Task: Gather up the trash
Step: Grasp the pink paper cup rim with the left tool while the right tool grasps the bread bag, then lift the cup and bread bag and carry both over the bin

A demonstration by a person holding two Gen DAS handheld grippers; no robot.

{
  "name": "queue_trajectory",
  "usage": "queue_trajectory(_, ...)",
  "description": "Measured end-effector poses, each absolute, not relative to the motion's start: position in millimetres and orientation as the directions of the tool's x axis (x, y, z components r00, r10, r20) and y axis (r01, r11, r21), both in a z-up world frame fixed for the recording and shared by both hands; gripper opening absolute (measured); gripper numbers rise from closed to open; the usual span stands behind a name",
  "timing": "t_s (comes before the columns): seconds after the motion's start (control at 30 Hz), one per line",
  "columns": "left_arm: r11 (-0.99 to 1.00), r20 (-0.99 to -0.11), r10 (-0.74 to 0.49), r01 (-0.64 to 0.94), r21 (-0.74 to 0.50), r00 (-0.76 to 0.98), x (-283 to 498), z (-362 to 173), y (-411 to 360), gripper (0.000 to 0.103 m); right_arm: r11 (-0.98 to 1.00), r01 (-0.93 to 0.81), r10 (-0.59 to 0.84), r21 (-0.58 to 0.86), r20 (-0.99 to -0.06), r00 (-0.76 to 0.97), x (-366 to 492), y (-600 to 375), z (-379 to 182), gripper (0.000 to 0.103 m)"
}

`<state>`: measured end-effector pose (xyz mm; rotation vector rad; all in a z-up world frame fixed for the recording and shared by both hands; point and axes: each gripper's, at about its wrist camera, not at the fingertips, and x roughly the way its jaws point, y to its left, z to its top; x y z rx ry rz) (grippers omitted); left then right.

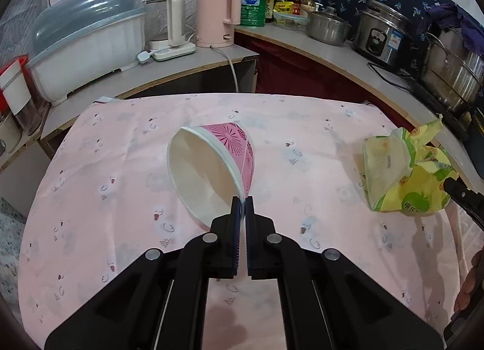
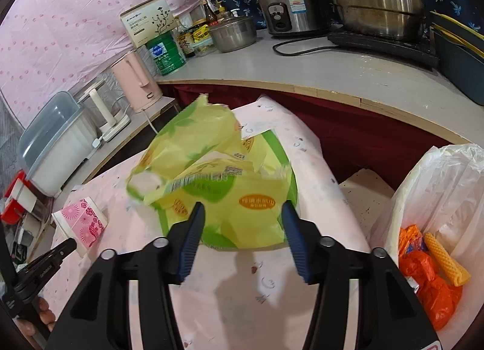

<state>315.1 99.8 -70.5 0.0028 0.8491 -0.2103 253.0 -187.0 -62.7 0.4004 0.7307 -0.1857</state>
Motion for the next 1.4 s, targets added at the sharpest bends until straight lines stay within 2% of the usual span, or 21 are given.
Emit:
queue_trajectory(0.1,0.972,-0.735,-0.215,0.214,-0.097,0.644,315.0,-64.3,85.8,0.003,0.906,0.308,-0.030,0.292,-0.679,0.733,257.2,-195.8,-64.1,0.062)
queue_trajectory(0.5,0.950,-0.725,-0.293,0.275,-0.147,0.624,302.8,-56.7,53.7,0.003,0.886,0.337,-0.041,0.317,-0.671,0.740,246.4,-218.7,-64.8,0.064)
queue_trajectory(0.87,0.932,-0.732,-0.336,0.321,-0.167,0.593,301.6,-61.5,20.5,0.003,0.890,0.276,0.041,0.364,-0.665,0.746,281.3,-235.3,-72.8,0.063)
queue_trajectory(0.93,0.930,-0.734,-0.341,0.326,-0.170,0.588,303.2,-62.7,15.9,0.003,0.890,0.257,0.067,0.376,-0.666,0.743,286.5,-235.0,-75.1,0.051)
queue_trajectory(1.0,0.929,-0.735,-0.341,0.328,-0.170,0.585,304.1,-63.5,12.8,0.003,0.894,0.239,0.088,0.379,-0.672,0.736,289.6,-232.6,-77.2,0.023)
queue_trajectory(1.07,0.930,-0.736,-0.339,0.329,-0.166,0.586,303.7,-63.5,10.8,0.003,0.895,0.228,0.101,0.383,-0.673,0.733,288.6,-230.7,-78.3,0.011)
queue_trajectory(1.13,0.930,-0.736,-0.337,0.330,-0.163,0.587,302.3,-62.6,8.7,0.003,0.896,0.221,0.104,0.386,-0.665,0.740,283.5,-229.5,-76.4,0.010)
queue_trajectory(1.17,0.930,-0.736,-0.338,0.330,-0.163,0.587,301.1,-61.9,7.9,0.003,0.897,0.218,0.104,0.385,-0.662,0.742,281.0,-228.9,-74.8,0.004)
queue_trajectory(1.2,0.930,-0.736,-0.337,0.330,-0.162,0.587,299.8,-60.7,7.2,0.003,0.898,0.214,0.106,0.385,-0.660,0.743,278.1,-228.5,-73.0,0.002)
queue_trajectory(1.4,0.924,-0.720,-0.352,0.345,-0.165,0.598,283.6,-43.4,-1.0,0.003,0.899,0.219,0.077,0.380,-0.629,0.773,252.3,-231.2,-50.5,0.002)
